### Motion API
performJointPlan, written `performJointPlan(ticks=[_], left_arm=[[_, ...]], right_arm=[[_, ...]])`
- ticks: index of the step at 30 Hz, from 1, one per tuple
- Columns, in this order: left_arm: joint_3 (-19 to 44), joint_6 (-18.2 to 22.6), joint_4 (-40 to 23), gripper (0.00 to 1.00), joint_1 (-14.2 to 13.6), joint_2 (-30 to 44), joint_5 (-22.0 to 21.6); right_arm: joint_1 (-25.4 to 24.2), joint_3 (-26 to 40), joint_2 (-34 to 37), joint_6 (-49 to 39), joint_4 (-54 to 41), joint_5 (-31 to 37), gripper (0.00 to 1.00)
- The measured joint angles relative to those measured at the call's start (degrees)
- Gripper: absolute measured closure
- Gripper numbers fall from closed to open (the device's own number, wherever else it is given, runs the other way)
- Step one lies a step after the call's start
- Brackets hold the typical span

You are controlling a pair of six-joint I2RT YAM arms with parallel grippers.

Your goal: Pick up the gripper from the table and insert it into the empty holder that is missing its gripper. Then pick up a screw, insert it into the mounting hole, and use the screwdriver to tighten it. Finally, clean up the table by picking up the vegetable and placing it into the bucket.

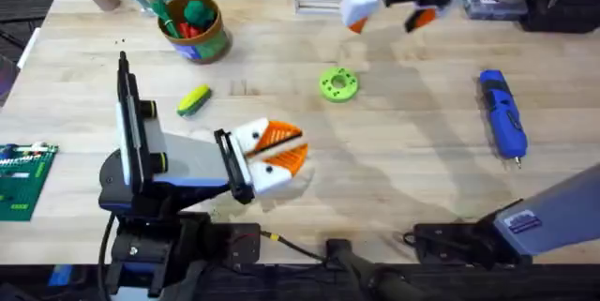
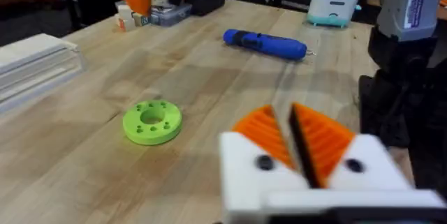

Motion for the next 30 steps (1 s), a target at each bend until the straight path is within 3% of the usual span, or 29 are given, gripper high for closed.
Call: performJointPlan(ticks=[1,3,11,24,30], left_arm=[[0.0,0.01,0.01,0.922,0.02,0.01,-0.01],[0.0,0.18,0.0,0.992,0.0,-0.01,-0.01],[0.0,0.18,-0.01,0.997,0.0,0.0,-0.01],[0.0,0.18,0.01,0.997,0.01,-0.01,-0.01],[0.01,0.2,0.01,0.997,0.0,0.0,-0.01]], right_arm=[[-1.12,-1.59,-1.07,0.0,0.21,-0.01,0.017],[-3.96,-5.28,-3.86,0.0,0.95,0.0,0.017],[-16.45,-19.47,-16.5,-0.46,5.31,-0.01,0.014],[-36.57,-31.51,-28.32,-7.07,6.63,-0.42,0.014],[-43.3,-32.34,-29.45,-7.61,10.57,-1.34,0.013]])
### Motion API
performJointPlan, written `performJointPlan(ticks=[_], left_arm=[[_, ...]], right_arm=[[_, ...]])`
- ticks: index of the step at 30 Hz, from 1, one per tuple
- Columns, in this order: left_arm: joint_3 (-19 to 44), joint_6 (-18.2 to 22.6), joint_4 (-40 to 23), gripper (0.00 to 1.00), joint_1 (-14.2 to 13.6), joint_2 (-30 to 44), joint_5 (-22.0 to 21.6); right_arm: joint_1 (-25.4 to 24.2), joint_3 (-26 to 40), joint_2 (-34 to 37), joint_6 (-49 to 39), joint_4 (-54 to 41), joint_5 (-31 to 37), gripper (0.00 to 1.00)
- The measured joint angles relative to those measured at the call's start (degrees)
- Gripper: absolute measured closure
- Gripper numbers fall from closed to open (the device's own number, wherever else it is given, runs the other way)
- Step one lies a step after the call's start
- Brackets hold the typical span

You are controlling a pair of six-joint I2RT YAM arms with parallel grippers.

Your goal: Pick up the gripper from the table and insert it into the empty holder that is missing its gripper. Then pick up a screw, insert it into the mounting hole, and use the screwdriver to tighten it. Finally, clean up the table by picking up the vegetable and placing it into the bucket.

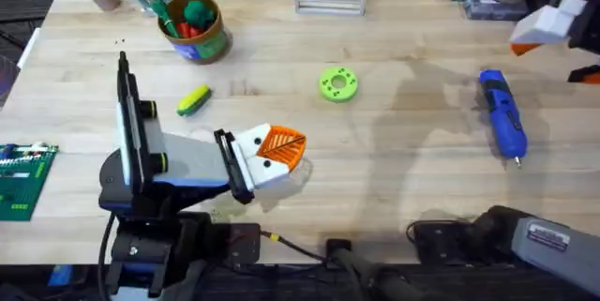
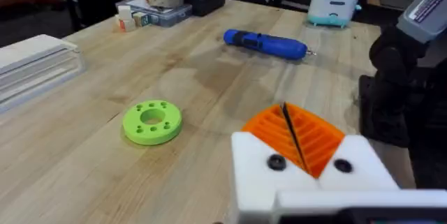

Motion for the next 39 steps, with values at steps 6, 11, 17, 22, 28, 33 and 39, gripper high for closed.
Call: performJointPlan(ticks=[6,11,17,22,28,33,39], left_arm=[[-0.01,-0.01,0.0,0.997,0.0,0.0,0.0],[-0.01,0.0,0.0,0.997,0.0,0.01,0.0],[-0.01,-0.01,0.0,0.997,0.01,0.0,0.0],[-0.01,-0.01,0.0,0.997,0.0,-0.01,-0.02],[0.01,-0.01,0.0,0.997,0.0,-0.01,-0.02],[-0.01,0.0,0.0,0.997,0.01,-0.01,-0.03],[-0.01,-0.01,0.0,0.997,0.02,0.0,-0.04]], right_arm=[[-0.81,0.0,2.01,-0.9,0.81,-0.06,0.012],[-0.81,-0.13,4.71,-11.4,1.4,-1.76,0.012],[-0.81,-0.8,9.59,-21.58,1.12,-2.21,0.01],[-0.92,-0.96,12.81,-25.5,0.92,-2.38,0.01],[-2.07,-0.96,15.85,-32.83,3.02,-2.36,0.009],[-2.84,-0.96,19.91,-36.18,4.66,-2.34,0.01],[-2.89,-0.98,24.76,-38.86,6.61,-2.34,0.009]])
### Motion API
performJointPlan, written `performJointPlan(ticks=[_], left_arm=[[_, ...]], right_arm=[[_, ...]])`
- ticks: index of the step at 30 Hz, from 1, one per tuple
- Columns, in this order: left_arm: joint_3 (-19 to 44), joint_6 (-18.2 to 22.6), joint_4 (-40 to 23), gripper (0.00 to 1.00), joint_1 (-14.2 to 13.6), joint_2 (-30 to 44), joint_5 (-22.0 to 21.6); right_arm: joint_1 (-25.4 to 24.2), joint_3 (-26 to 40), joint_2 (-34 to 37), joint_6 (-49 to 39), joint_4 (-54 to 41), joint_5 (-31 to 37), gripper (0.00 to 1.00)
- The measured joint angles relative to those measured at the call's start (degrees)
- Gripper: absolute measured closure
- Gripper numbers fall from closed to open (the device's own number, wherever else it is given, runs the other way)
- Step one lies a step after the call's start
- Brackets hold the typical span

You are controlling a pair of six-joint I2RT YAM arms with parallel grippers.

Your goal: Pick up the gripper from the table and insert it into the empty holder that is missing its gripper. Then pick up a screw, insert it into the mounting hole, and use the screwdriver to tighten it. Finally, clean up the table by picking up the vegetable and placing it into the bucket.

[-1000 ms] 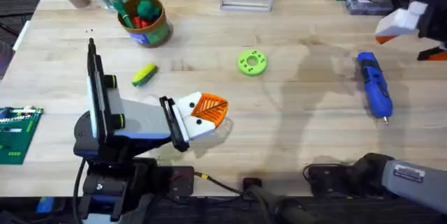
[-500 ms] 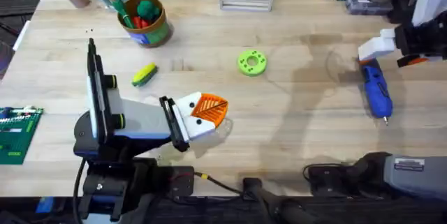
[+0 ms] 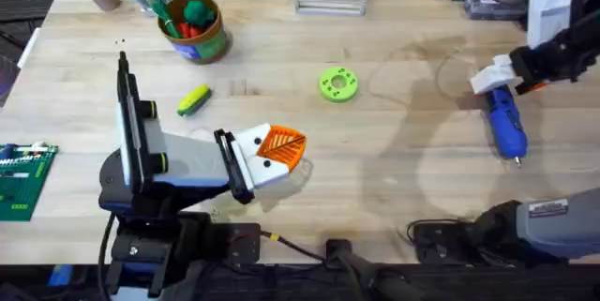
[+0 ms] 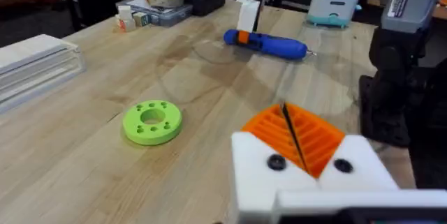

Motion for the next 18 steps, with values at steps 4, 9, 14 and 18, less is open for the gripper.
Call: performJointPlan(ticks=[4,9,14,18], left_arm=[[0.0,0.01,0.0,0.997,-0.02,-0.02,0.0],[0.0,-0.01,0.0,0.997,0.0,-0.02,0.0],[0.0,0.02,0.0,0.997,-0.02,-0.02,0.0],[0.0,-0.01,0.0,0.997,-0.02,0.0,0.0]], right_arm=[[0.0,0.0,1.98,-0.62,0.46,0.0,0.009],[0.0,0.0,3.52,-1.47,0.85,0.02,0.009],[0.0,0.0,4.86,-2.25,1.28,0.02,0.011],[0.0,0.0,5.29,-2.45,1.43,0.02,0.035]])
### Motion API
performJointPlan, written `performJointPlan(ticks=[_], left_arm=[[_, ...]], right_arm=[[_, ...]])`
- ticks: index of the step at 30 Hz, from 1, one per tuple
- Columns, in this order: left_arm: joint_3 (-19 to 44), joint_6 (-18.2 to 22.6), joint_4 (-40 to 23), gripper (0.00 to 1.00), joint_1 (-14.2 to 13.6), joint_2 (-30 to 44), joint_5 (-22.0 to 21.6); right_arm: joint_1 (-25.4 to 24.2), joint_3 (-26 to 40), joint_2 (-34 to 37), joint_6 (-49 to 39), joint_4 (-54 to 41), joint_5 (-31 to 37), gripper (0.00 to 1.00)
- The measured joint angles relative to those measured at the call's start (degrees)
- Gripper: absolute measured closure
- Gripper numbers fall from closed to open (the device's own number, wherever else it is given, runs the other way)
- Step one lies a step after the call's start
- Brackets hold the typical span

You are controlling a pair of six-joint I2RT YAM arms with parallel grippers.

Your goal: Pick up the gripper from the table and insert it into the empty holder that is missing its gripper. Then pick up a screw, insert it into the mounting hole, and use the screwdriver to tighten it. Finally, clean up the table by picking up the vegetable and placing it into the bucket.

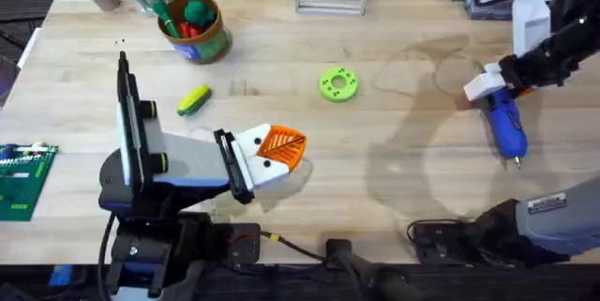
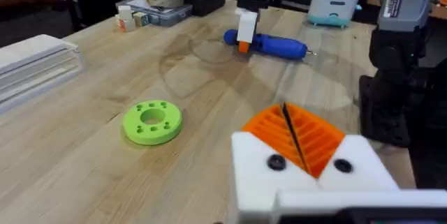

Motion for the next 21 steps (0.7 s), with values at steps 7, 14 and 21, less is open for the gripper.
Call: performJointPlan(ticks=[7,14,21], left_arm=[[0.0,0.02,0.0,0.997,0.0,-0.02,0.0],[0.0,0.02,0.0,0.997,0.0,-0.02,0.0],[0.0,0.02,0.0,0.997,0.0,-0.02,0.0]], right_arm=[[-0.06,0.0,1.01,-0.04,0.68,0.68,0.146],[-0.07,0.0,1.1,-0.02,1.52,1.07,0.196],[-0.38,0.0,1.21,-0.25,2.14,1.72,0.392]])
